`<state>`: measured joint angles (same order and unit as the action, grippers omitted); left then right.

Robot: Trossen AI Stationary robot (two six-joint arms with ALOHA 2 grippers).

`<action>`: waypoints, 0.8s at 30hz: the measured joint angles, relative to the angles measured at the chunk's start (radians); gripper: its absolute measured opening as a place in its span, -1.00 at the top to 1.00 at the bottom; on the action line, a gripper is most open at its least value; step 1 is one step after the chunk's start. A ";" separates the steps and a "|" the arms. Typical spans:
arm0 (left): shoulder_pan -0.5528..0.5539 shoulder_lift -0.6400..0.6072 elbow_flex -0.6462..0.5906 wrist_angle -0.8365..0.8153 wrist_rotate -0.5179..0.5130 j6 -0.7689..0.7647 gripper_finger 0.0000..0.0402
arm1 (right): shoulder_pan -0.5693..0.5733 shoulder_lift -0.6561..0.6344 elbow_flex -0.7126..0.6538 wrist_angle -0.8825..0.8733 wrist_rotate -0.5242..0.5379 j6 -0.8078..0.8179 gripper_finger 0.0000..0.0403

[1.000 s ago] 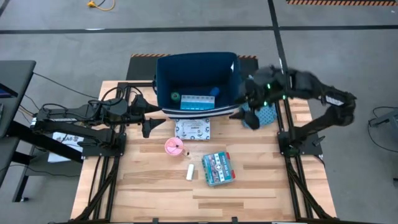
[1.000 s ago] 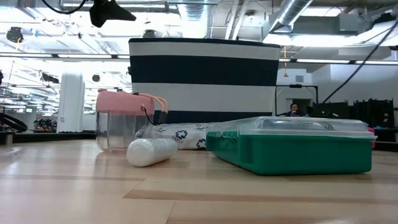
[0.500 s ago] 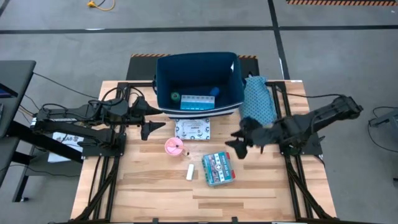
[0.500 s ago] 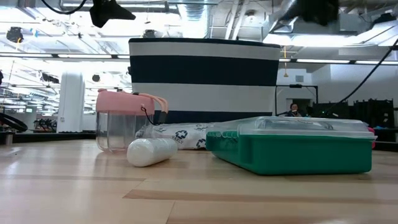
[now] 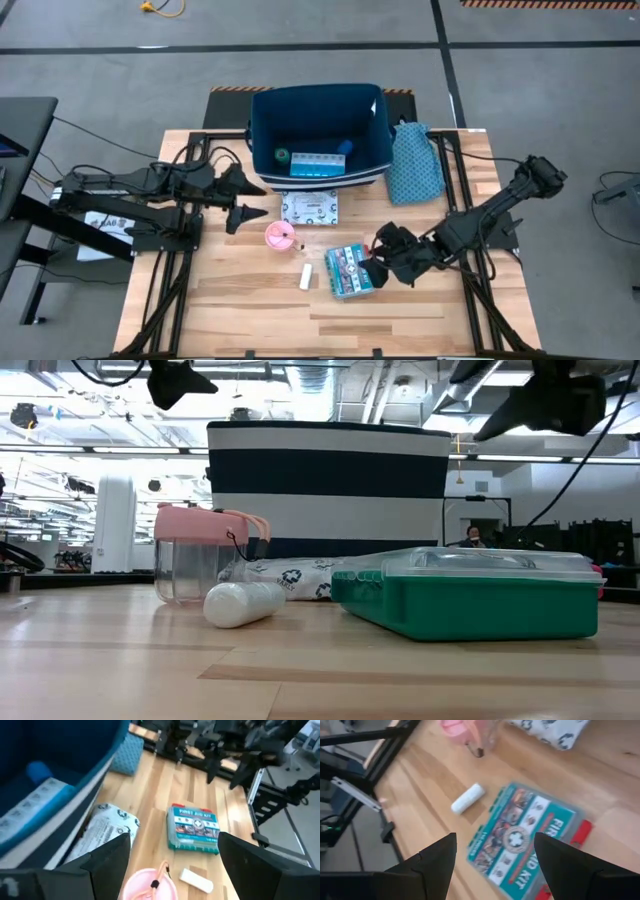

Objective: Pick & place medical supplies in basket/bin
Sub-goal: Put the first aid kit into the blue bin

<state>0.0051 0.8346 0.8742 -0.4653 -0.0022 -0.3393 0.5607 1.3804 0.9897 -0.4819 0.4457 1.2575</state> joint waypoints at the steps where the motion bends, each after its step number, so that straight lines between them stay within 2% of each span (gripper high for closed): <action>1: -0.005 0.012 0.000 0.004 0.002 -0.004 -0.45 | 0.003 0.000 0.000 0.009 0.000 -0.001 -0.29; 5: -0.033 0.063 0.000 0.041 0.004 -0.010 -0.45 | 0.002 -0.010 0.001 -0.039 -0.004 -0.004 -0.29; 13: -0.098 0.169 0.000 0.219 0.032 -0.023 -0.45 | -0.034 -0.123 -0.007 -0.242 -0.102 -0.022 -0.29; 17: -0.120 0.198 0.000 0.299 0.034 -0.041 -0.45 | -0.057 -0.230 -0.093 -0.177 -0.118 -0.060 -0.29; 24: -0.155 0.200 0.000 0.343 0.007 -0.084 -0.45 | -0.090 -0.459 -0.423 0.161 -0.169 -0.003 -0.29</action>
<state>-0.1494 1.0351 0.8742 -0.1219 0.0045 -0.4229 0.4702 0.9211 0.5663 -0.3213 0.2764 1.2550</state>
